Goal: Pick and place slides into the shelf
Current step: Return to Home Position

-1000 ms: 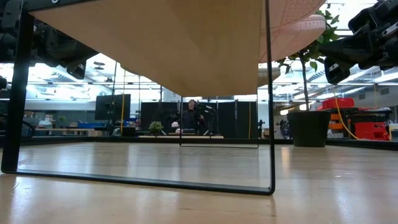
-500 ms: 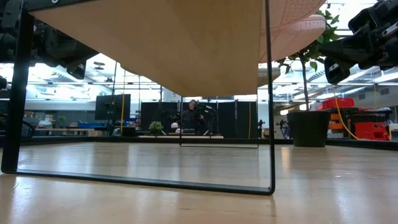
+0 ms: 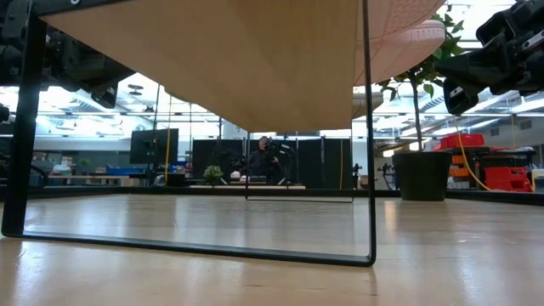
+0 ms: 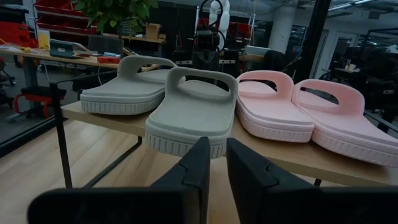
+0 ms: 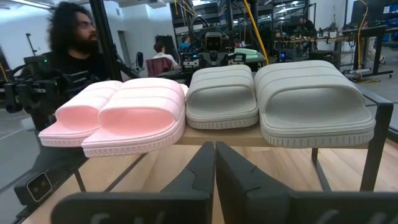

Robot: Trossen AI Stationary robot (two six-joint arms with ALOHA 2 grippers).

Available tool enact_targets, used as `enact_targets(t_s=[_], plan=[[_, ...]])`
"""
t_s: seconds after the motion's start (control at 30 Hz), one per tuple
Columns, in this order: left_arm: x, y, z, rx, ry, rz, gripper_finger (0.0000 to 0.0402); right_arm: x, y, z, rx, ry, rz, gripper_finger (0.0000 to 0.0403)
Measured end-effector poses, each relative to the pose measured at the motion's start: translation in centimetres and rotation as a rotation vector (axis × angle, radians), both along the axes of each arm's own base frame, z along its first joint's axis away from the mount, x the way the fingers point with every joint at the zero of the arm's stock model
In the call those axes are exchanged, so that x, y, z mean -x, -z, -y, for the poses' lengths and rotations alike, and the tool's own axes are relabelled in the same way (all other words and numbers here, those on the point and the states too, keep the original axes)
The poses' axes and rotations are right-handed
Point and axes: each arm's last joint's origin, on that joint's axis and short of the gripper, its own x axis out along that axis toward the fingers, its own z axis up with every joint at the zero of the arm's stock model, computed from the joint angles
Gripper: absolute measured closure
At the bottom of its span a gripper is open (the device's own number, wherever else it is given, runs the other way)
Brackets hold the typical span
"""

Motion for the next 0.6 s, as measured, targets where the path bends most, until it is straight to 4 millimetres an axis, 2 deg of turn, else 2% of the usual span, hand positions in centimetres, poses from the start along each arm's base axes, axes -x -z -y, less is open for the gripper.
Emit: enact_targets(t_s=[0.6], plan=[[0.00,0.00,0.00,0.000,0.000,0.000,0.0344,0.00,0.00,0.00,0.000,0.000,0.000,0.0384]])
